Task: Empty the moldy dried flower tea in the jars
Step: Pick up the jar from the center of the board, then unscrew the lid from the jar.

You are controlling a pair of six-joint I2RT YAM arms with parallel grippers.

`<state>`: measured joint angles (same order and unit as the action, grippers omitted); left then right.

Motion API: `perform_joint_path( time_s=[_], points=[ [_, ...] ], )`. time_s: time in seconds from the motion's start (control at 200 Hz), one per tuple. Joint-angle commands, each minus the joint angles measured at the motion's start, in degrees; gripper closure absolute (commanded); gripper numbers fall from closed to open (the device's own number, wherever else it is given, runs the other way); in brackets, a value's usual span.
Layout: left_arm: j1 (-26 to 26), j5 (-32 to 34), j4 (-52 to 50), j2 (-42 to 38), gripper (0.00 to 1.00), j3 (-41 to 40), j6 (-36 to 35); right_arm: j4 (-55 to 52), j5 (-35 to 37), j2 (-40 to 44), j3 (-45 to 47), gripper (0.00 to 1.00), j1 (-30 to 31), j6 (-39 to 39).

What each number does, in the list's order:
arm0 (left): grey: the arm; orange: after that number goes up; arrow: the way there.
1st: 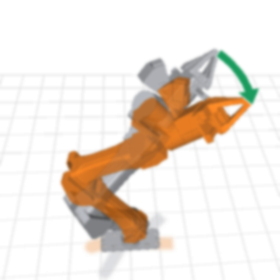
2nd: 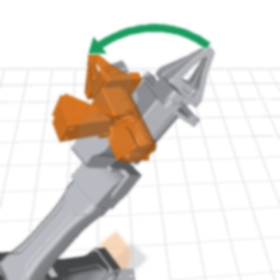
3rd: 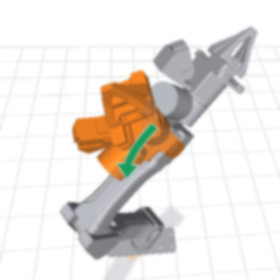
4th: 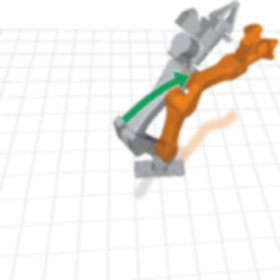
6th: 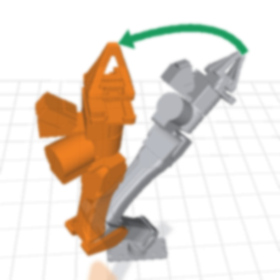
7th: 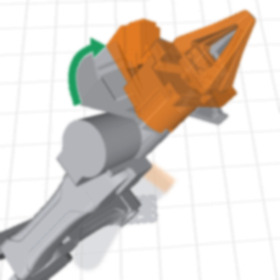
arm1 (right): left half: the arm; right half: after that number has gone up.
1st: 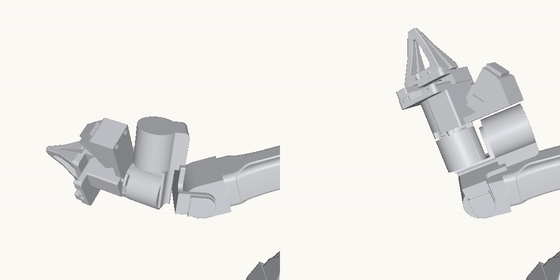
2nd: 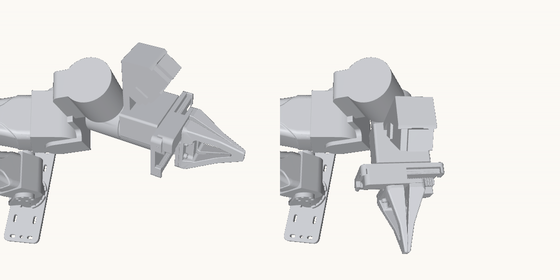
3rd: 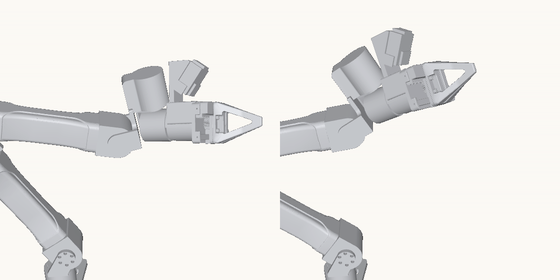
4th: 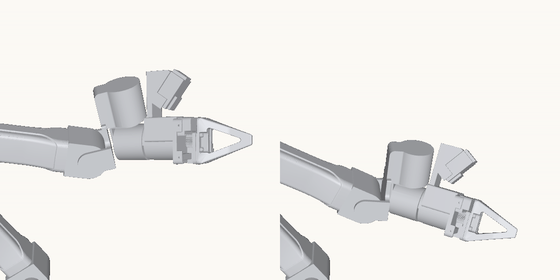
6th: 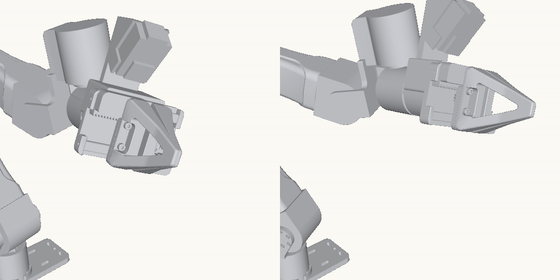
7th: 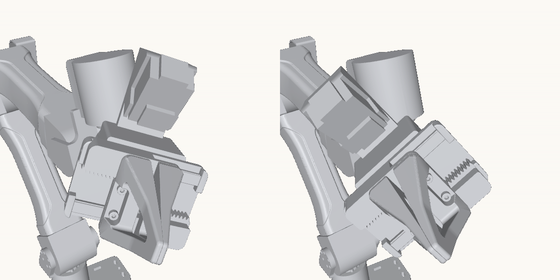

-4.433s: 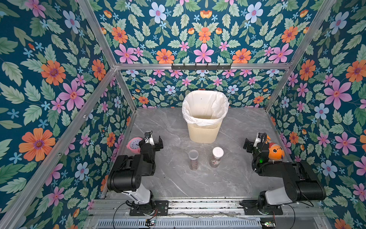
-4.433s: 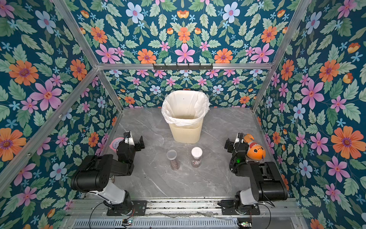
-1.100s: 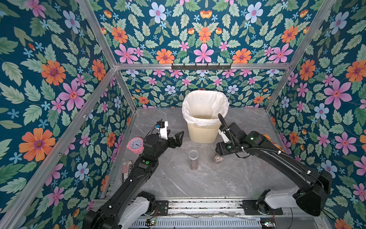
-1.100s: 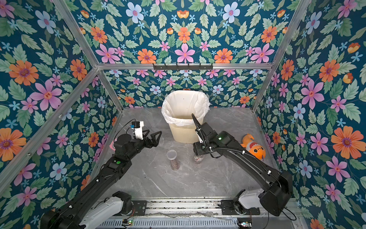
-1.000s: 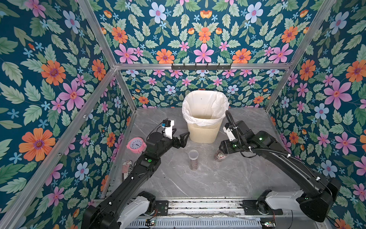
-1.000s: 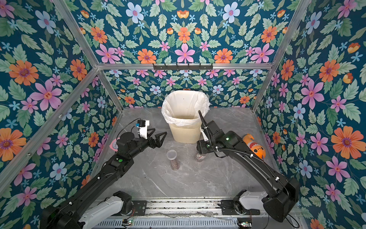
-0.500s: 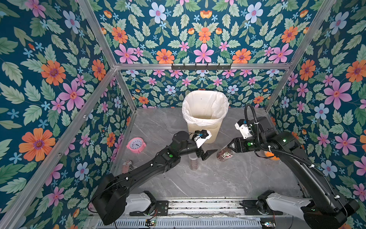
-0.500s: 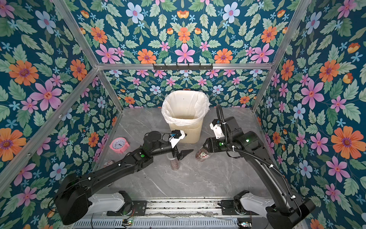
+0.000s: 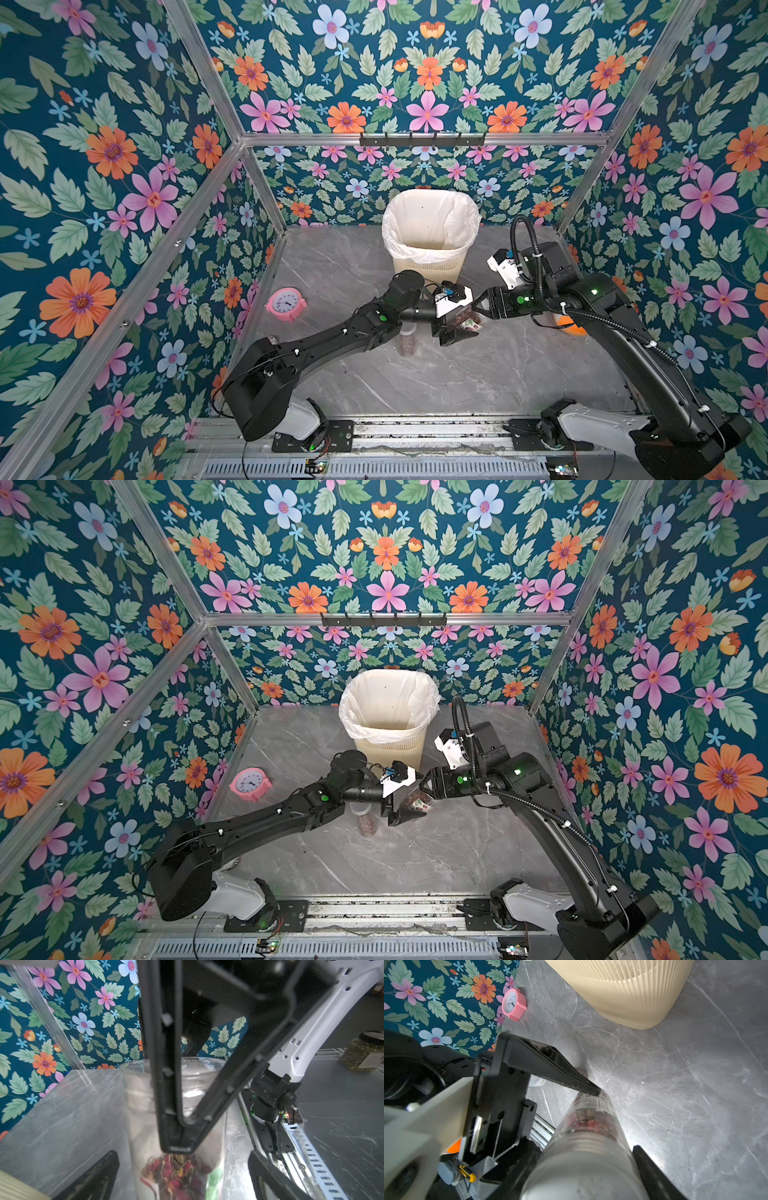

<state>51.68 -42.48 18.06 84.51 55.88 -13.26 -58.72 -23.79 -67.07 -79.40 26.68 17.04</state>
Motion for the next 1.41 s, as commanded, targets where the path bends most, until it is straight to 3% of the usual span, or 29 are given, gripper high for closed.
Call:
perform_joint_path(
  time_s=[0.0,0.23,0.42,0.52,0.64,0.765,1.125,1.4],
  points=[
    [0.1,-3.1,3.1,0.8,0.05,-0.3,3.2,3.4,-3.7,0.1,0.4,0.41,0.0,1.3],
    [0.1,-2.3,3.7,2.1,0.16,0.8,4.2,3.9,-4.0,-0.1,1.0,0.41,0.0,1.6],
    [0.1,-3.2,2.7,2.2,0.31,1.5,4.1,4.1,-4.3,0.0,1.3,0.40,0.0,0.9],
    [0.0,-3.6,1.1,2.2,0.37,1.8,3.7,4.1,-4.5,0.0,1.1,0.33,0.0,0.2],
    [0.0,-4.2,0.9,1.8,0.41,1.6,3.6,4.0,-4.7,0.3,1.3,0.15,0.0,-0.8],
    [0.0,-4.1,-1.5,1.8,0.42,2.3,2.3,2.0,-4.2,0.2,0.4,0.14,0.0,-2.4],
    [-0.1,-0.5,0.8,0.8,0.41,0.3,2.4,-0.8,-5.6,0.3,1.0,0.32,0.0,-4.3],
    [-1.3,-6.7,0.2,1.0,0.41,1.7,4.2,0.4,-10.4,2.0,2.2,0.43,-0.7,-8.2]
  ],
)
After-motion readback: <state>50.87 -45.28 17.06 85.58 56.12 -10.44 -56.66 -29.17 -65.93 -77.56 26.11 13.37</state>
